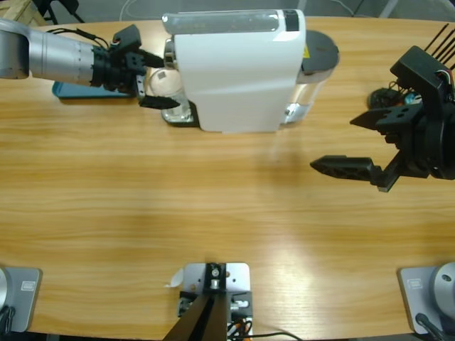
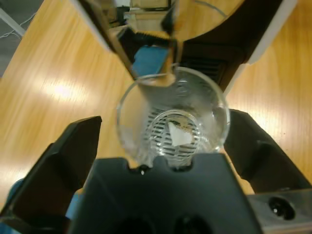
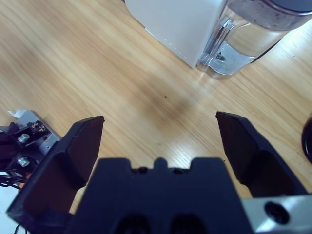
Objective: Pour coffee
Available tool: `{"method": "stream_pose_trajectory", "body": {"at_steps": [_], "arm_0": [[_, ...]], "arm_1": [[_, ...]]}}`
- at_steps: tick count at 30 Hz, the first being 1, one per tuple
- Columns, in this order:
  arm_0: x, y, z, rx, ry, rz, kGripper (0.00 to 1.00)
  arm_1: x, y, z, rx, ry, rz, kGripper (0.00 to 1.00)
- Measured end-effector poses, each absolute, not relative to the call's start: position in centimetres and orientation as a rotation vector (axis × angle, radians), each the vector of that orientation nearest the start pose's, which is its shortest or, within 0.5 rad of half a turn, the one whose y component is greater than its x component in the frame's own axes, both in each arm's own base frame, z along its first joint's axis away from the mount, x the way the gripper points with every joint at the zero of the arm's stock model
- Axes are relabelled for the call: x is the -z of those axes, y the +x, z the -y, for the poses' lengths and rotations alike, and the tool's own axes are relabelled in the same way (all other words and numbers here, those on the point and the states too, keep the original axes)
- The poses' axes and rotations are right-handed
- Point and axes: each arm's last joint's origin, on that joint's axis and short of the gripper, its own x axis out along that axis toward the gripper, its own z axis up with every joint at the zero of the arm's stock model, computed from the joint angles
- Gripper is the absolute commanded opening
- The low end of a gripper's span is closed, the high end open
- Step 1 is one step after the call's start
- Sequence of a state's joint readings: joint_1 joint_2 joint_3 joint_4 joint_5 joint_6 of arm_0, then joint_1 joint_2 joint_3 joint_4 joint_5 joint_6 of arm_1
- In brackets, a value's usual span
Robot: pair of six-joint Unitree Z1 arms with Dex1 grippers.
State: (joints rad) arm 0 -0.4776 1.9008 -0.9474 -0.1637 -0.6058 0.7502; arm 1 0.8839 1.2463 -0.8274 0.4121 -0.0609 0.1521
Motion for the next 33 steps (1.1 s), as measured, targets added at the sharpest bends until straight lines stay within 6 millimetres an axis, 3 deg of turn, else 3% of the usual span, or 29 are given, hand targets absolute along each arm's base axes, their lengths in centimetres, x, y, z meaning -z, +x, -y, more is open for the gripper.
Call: {"method": "stream_pose_trajectory", "body": {"at_steps": [2,3,5,8,11,14,18,28,33], "arm_0": [[-22.1,31.1,18.4,1.249,0.577,-0.382,0.999],[-22.8,31.1,17.9,1.229,0.569,-0.371,0.999],[-24.6,30.6,16.7,1.186,0.544,-0.349,1.0],[-26.2,27.9,14.9,1.126,0.515,-0.352,1.0],[-26.5,25.0,13.6,1.111,0.501,-0.361,1.0],[-26.6,22.5,13.5,1.138,0.487,-0.366,1.0],[-26.4,20.5,13.7,1.173,0.473,-0.373,1.0],[-27.3,20.3,13.0,0.983,0.409,-0.434,0.982],[-28.3,23.2,12.8,0.817,0.207,-0.513,0.962]], "arm_1": [[-31.1,12.3,-14.6,-0.71,-0.251,-0.815,0.959],[-31.1,12.3,-14.6,-0.71,-0.251,-0.817,0.861],[-31.3,12.4,-14.6,-0.705,-0.247,-0.81,0.768],[-32.4,13.6,-14.0,-0.618,-0.153,-0.803,0.771],[-34.3,15.5,-12.9,-0.536,-0.046,-0.765,0.813],[-35.6,16.2,-13.0,-0.54,-0.02,-0.734,0.872],[-35.4,16.5,-13.3,-0.561,-0.013,-0.753,0.878],[-33.8,16.1,-13.0,-0.559,-0.029,-0.805,0.908],[-33.5,15.7,-12.7,-0.558,-0.029,-0.809,0.91]]}}
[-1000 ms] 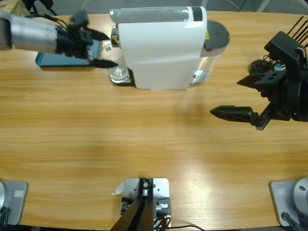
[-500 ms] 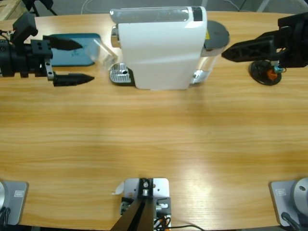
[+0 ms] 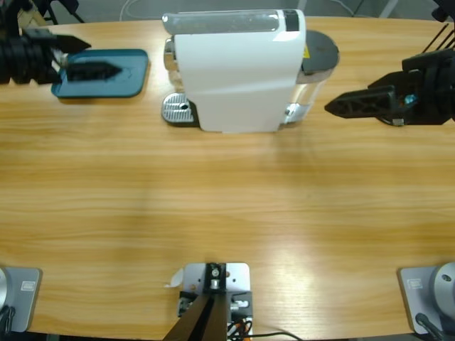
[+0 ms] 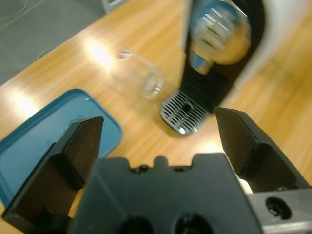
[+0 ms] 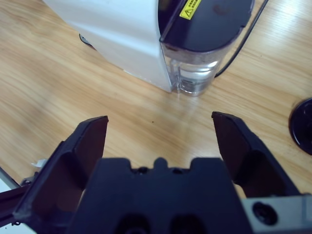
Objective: Pour coffee
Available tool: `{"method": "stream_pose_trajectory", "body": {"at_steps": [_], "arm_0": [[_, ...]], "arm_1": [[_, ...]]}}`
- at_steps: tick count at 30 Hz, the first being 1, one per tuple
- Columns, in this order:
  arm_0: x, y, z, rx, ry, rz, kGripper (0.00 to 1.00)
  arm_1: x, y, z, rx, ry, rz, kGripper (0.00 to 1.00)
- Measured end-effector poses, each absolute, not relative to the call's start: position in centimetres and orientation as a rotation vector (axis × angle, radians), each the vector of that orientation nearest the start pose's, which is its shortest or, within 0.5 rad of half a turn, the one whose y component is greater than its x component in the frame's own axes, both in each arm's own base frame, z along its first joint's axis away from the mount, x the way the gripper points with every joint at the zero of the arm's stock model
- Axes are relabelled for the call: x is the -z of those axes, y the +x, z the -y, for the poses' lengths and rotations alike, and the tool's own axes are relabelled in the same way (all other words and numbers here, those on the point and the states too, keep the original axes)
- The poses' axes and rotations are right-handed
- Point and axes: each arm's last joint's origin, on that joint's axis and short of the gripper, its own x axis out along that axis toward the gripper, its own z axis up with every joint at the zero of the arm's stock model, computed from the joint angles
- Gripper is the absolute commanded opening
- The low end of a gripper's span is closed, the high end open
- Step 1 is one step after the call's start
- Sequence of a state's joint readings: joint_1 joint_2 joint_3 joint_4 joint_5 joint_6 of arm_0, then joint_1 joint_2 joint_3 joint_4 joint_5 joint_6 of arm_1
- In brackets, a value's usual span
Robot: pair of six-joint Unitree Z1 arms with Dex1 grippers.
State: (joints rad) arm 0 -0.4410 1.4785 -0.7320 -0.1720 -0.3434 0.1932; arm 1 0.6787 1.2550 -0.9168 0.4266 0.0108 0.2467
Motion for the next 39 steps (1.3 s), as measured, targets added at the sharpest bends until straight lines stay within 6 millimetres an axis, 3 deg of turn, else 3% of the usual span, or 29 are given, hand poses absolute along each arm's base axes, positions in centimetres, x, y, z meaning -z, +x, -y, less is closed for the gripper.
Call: {"method": "stream_pose_trajectory", "body": {"at_steps": [9,13,16,23,27,34,36,38,39], "arm_0": [[-29.2,30.6,16.1,0.655,-0.276,-0.723,1.0],[-29.4,31.3,17.1,0.642,-0.308,-0.749,0.991],[-29.1,30.0,16.9,0.644,-0.252,-0.75,0.996],[-28.1,23.4,13.6,0.699,0.004,-0.696,0.996],[-27.2,20.7,13.2,0.787,0.17,-0.67,0.996],[-28.3,17.7,12.2,0.88,0.369,-0.518,0.996],[-28.4,17.3,11.9,0.883,0.384,-0.503,0.996],[-28.2,17.1,11.8,0.885,0.389,-0.505,0.996],[-28.1,17.0,11.8,0.885,0.389,-0.507,0.996]], "arm_1": [[-33.0,14.6,-11.8,-0.549,-0.008,-0.815,0.918],[-33.0,14.3,-11.6,-0.546,0.002,-0.812,0.945],[-33.1,14.1,-11.4,-0.545,0.01,-0.808,0.954],[-33.2,13.4,-10.8,-0.542,0.01,-0.813,0.945],[-32.9,12.5,-10.2,-0.542,0.011,-0.809,0.949],[-32.6,10.5,-8.5,-0.548,0.019,-0.789,0.944],[-32.6,10.4,-8.5,-0.548,0.018,-0.79,0.851],[-32.6,10.4,-8.5,-0.549,0.015,-0.79,0.596],[-32.6,10.4,-8.5,-0.549,0.014,-0.79,0.595]]}}
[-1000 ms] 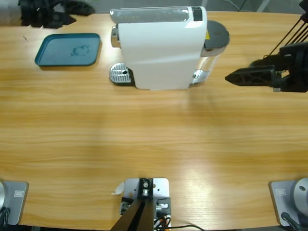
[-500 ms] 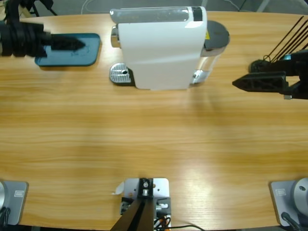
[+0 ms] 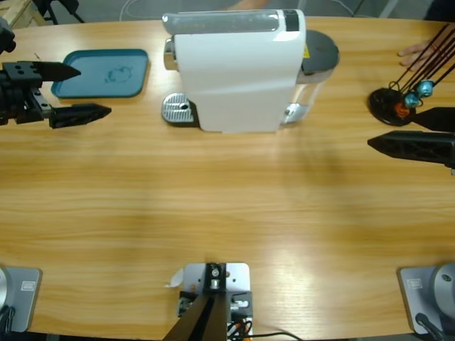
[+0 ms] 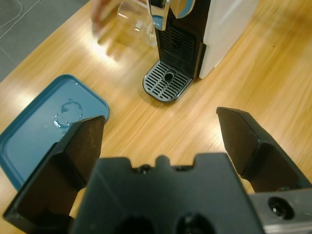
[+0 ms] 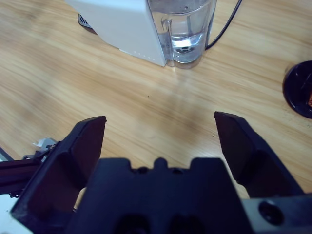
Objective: Pour coffee
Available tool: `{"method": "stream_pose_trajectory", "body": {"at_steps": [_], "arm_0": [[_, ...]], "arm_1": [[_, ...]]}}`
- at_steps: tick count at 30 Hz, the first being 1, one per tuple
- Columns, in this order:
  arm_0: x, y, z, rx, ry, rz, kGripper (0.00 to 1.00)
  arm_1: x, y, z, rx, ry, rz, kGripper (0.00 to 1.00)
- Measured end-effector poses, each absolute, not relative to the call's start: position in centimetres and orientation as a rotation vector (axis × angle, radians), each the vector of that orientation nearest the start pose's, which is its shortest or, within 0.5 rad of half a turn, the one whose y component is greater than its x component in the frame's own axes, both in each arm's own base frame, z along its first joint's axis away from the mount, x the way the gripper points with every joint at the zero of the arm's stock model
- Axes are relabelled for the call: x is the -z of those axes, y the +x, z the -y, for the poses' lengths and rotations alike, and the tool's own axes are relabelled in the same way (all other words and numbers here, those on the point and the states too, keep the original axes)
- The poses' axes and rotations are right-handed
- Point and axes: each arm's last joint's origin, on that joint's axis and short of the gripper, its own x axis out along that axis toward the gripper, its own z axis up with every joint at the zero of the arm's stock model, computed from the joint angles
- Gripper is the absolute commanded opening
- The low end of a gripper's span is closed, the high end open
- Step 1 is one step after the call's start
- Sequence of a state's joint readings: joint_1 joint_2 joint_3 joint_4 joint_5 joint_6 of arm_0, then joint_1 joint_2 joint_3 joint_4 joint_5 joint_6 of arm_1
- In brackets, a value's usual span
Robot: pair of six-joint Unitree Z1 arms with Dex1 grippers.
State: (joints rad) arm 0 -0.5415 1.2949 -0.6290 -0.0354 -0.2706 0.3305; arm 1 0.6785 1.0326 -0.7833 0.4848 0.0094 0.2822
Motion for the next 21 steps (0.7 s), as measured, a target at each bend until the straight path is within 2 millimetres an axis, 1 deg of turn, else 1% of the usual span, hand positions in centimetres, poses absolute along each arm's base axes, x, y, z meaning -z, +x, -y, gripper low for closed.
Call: {"method": "stream_pose_trajectory", "body": {"at_steps": [2,3,4,5,6,18,21], "arm_0": [[-28.0,16.9,11.7,0.886,0.389,-0.512,0.996],[-27.9,16.9,11.7,0.886,0.39,-0.513,0.996],[-27.9,16.9,11.7,0.886,0.39,-0.513,0.996],[-27.9,16.9,11.7,0.886,0.39,-0.514,0.996],[-27.9,16.9,11.7,0.886,0.39,-0.514,0.996],[-27.6,16.7,11.6,0.887,0.391,-0.525,0.996],[-27.6,16.7,11.6,0.887,0.391,-0.525,0.996]], "arm_1": [[-32.6,10.5,-8.5,-0.549,0.013,-0.792,0.575],[-32.7,10.6,-8.6,-0.548,0.012,-0.793,0.47],[-32.9,10.6,-8.6,-0.548,0.012,-0.794,0.334],[-33.0,10.7,-8.7,-0.548,0.011,-0.796,0.089],[-33.0,10.8,-8.8,-0.546,0.009,-0.802,0.0],[-34.0,11.8,-9.6,-0.529,0.058,-0.814,0.0],[-35.1,12.1,-9.9,-0.53,0.064,-0.807,0.0]]}}
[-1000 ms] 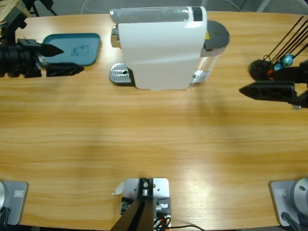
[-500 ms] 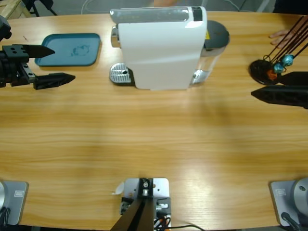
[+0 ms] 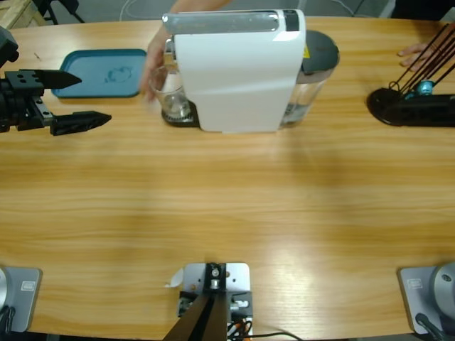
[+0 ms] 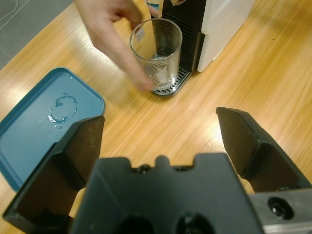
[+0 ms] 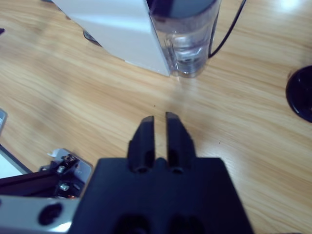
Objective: Pour coffee
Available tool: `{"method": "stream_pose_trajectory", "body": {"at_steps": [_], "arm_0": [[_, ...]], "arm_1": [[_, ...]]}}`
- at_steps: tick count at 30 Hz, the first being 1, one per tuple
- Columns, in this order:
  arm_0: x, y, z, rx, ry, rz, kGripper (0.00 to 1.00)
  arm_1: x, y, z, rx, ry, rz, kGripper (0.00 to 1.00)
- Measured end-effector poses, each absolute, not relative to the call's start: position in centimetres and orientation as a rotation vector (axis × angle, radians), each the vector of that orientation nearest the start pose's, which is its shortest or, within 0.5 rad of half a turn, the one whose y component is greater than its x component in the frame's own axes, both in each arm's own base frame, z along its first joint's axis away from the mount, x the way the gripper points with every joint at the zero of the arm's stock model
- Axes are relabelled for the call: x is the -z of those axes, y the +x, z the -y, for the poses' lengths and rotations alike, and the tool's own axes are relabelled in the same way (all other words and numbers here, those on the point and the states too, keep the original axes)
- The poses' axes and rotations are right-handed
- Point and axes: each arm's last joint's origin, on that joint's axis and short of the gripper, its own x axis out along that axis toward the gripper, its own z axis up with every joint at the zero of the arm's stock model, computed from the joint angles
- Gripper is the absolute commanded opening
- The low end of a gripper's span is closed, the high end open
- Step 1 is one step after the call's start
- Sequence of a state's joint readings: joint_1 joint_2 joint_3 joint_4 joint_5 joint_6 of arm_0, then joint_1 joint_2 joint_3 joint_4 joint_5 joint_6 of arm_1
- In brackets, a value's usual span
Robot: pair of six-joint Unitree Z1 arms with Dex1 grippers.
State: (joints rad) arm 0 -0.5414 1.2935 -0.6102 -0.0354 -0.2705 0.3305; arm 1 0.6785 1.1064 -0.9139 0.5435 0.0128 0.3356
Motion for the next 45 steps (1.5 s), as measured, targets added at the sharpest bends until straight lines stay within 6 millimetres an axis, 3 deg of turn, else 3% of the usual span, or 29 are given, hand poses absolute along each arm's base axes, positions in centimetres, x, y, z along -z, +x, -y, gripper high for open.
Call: {"method": "stream_pose_trajectory", "body": {"at_steps": [5,10,15,19,24,36,45], "arm_0": [[-27.6,16.7,11.6,0.887,0.391,-0.525,0.996],[-27.5,16.7,11.6,0.887,0.391,-0.528,0.996],[-27.5,16.7,11.5,0.887,0.391,-0.529,0.996],[-27.5,16.6,11.5,0.886,0.391,-0.526,0.996],[-27.4,16.5,11.5,0.887,0.391,-0.53,0.996],[-27.3,16.5,11.4,0.887,0.391,-0.534,0.996],[-27.2,16.5,11.4,0.888,0.392,-0.537,0.996]], "arm_1": [[-38.9,13.8,-11.2,-0.545,0.086,-0.775,0.0],[-44.1,18.4,-14.4,-0.55,0.086,-0.748,0.0],[-45.9,23.3,-18.2,-0.577,0.053,-0.824,0.0],[-45.8,25.7,-19.8,-0.592,0.031,-0.86,0.0],[-44.2,27.7,-20.6,-0.582,0.011,-0.909,0.0],[-41.9,30.7,-21.1,-0.503,-0.031,-0.945,0.0],[-41.3,31.6,-20.7,-0.463,-0.041,-0.953,0.0]]}}
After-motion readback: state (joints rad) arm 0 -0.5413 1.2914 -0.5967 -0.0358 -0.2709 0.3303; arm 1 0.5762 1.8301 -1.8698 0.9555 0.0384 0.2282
